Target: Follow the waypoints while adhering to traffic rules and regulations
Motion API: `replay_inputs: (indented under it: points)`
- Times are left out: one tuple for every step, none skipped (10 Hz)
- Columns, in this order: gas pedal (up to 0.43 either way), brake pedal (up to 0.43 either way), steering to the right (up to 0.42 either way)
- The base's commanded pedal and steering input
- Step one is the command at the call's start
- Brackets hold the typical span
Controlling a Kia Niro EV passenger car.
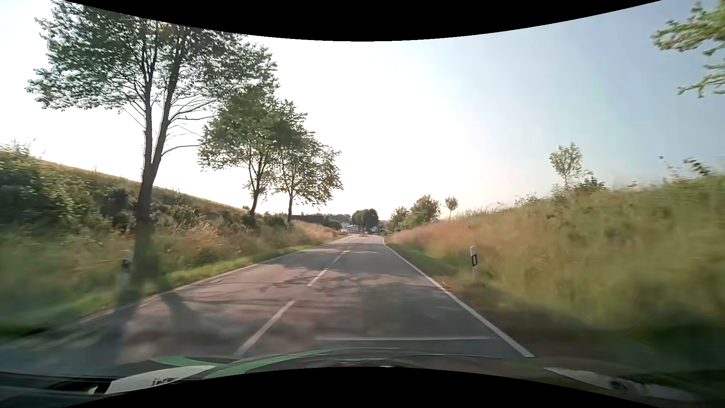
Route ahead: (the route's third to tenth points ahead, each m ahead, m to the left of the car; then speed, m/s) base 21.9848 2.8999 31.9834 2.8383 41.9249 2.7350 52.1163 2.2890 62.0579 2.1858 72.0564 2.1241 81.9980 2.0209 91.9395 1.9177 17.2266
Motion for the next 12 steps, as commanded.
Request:
replay_inputs:
  points:
    - [0.000, 0.049, 0.001]
    - [0.000, 0.049, 0.002]
    - [0.000, 0.049, 0.004]
    - [0.000, 0.055, 0.006]
    - [0.000, 0.055, 0.008]
    - [0.000, 0.055, 0.008]
    - [0.000, 0.055, 0.009]
    - [0.000, 0.061, 0.009]
    - [0.000, 0.061, 0.008]
    - [0.000, 0.061, 0.009]
    - [0.000, 0.061, 0.008]
    - [0.000, 0.067, 0.008]
